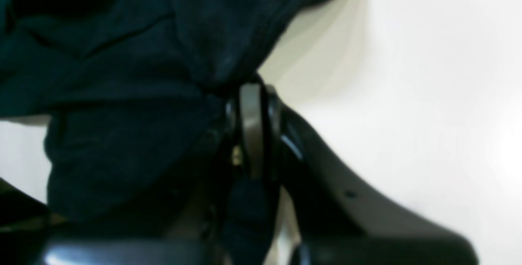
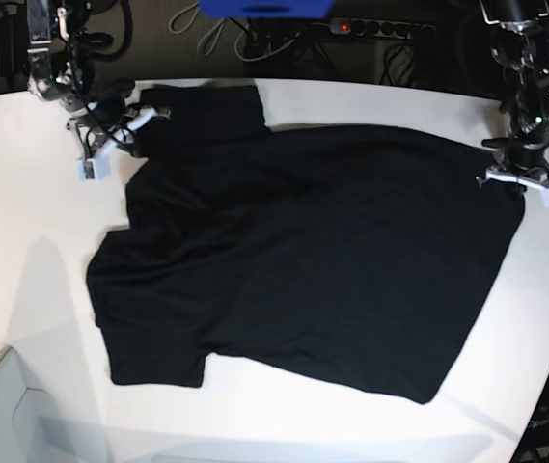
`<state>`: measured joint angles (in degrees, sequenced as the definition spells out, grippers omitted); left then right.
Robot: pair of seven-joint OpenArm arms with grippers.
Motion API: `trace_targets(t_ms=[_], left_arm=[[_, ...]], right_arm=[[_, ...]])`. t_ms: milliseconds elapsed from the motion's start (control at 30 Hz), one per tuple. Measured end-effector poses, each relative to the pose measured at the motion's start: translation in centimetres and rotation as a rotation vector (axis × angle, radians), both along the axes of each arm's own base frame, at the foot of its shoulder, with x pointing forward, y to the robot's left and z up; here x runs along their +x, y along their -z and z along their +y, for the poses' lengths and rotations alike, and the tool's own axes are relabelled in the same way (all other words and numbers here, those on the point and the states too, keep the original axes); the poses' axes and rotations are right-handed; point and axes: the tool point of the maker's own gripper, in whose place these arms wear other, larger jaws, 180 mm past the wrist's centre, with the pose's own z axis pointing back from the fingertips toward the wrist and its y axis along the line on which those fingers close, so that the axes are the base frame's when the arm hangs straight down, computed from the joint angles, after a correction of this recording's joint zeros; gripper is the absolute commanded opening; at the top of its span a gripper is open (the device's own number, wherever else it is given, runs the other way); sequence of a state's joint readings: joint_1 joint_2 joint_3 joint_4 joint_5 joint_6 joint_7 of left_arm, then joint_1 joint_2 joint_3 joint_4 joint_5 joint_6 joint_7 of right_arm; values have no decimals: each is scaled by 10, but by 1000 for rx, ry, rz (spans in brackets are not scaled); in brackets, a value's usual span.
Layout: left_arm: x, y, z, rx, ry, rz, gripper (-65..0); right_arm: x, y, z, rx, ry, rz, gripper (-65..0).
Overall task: Layout the t-shirt on the table in an organized manner, then fold the t-shirt properly
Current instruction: 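Pull the shirt edge taut between both grippers, spreading it flat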
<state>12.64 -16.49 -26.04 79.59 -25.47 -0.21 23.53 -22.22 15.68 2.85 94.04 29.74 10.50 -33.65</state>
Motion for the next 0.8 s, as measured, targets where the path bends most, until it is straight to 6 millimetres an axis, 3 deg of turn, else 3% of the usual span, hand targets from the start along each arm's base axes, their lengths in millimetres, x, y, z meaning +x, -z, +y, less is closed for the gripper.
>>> trace_targets(t_ms=[133,267,400,533,633,800], left_arm=[[-13,-2,-14,-6,13,-2,-649],[-25,-5,-37,-38,30,-14,-649],[-31,-5,-61,-86,25,-33,-649],[-29,-7,-82,-143,28,-33,-649],[-30,-5,-98,-196,53,32,-649],[-21,-22,-103,-197,75,8,-649]], right_arm=[[2,-7,-31,-70,51,9,-650],[16,-15,-58,-129,81,28,-650],[54,-35,-87,-181,95,27,-650],[84,-63,-101,-216,84,0,-650],[83,-67,-109,-245,79,24,-650],[58,-59,-104,-262,49,62,-650]])
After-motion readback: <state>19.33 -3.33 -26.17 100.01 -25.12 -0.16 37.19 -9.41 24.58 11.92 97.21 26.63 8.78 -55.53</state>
